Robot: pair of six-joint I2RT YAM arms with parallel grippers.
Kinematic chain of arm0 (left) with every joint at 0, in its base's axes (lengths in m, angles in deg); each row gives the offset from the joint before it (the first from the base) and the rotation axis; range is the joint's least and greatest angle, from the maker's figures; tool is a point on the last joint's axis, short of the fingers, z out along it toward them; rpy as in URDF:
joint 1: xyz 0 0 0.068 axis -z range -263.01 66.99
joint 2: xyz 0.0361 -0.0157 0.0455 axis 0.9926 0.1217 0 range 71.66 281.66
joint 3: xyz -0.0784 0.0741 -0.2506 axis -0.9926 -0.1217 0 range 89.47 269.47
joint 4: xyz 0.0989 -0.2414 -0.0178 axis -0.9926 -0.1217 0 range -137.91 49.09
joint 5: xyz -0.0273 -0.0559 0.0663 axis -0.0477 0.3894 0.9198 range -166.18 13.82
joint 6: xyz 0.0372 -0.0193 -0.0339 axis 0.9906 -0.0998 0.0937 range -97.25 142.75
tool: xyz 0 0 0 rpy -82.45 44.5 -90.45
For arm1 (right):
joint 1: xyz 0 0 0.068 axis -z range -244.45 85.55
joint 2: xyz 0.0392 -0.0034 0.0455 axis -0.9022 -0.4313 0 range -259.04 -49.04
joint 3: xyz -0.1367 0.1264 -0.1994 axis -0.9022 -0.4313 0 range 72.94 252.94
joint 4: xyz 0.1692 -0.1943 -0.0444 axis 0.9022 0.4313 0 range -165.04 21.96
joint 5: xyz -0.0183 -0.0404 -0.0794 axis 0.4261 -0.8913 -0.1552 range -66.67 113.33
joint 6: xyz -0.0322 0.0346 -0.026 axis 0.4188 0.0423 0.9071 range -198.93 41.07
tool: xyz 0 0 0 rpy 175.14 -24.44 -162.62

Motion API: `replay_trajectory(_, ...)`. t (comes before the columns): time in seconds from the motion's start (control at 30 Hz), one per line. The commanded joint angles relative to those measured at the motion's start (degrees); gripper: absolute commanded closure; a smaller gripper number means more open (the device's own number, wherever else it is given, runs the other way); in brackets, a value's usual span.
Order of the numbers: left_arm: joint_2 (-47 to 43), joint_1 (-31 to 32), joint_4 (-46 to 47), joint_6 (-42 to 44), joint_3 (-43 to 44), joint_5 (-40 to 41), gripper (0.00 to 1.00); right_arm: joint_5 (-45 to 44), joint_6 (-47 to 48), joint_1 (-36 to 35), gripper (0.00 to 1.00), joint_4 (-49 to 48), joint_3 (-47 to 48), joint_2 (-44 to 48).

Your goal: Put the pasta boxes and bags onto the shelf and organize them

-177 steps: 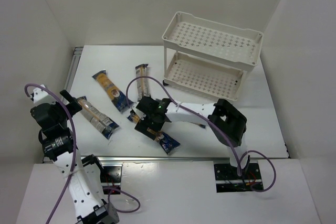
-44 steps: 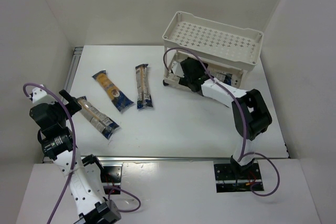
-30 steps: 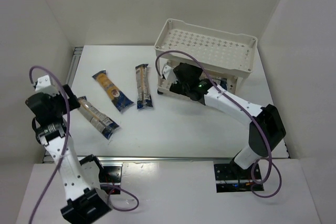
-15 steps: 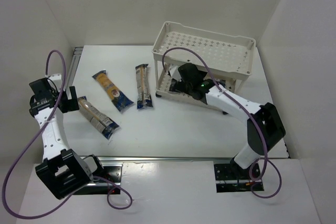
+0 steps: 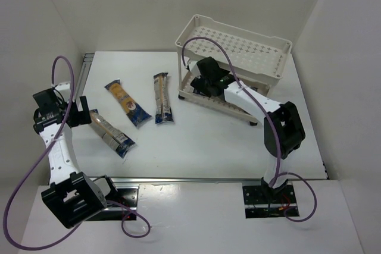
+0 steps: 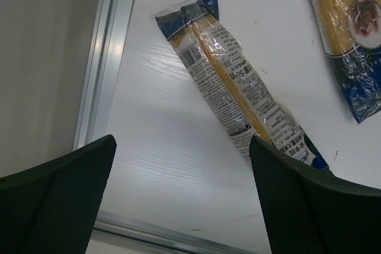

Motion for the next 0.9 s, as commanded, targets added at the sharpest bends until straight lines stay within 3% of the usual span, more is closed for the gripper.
replay_trajectory(0.0,-0.86,0.10,2.19,0.78,-1.27,-1.83,0.00,3.05,-2.38,1.00,0.01,2.35,2.64,-0.50)
replay_trajectory(0.27,-2.09,1.51,2.19,1.31,-1.28,-3.15,0.00,9.04,1.84,-5.32,0.01,7.88,-8.79,10.48)
replay_trajectory(0.4,-2.71,1.51,2.81,0.69,-1.80,-4.21,0.00,10.97,2.37,-7.08,0.01,10.25,-12.04,11.19)
replay_trajectory(0.57,1.23,2.12,1.15,-8.26,0.48,-1.40,0.00,13.34,3.07,-13.14,0.01,14.48,-12.05,11.81)
replay_trajectory(0.67,5.71,2.65,1.14,-14.56,2.32,2.90,0.00,13.34,-0.25,-17.36,0.01,14.48,-8.37,11.81)
replay_trajectory(0.77,7.39,2.04,1.83,-25.52,2.86,-8.19,0.00,18.25,-11.04,-18.86,0.01,14.48,0.84,7.69)
replay_trajectory(0.87,8.62,-0.07,1.93,-32.07,1.28,-12.12,0.00,21.87,-22.54,-18.86,0.01,15.10,10.95,0.23)
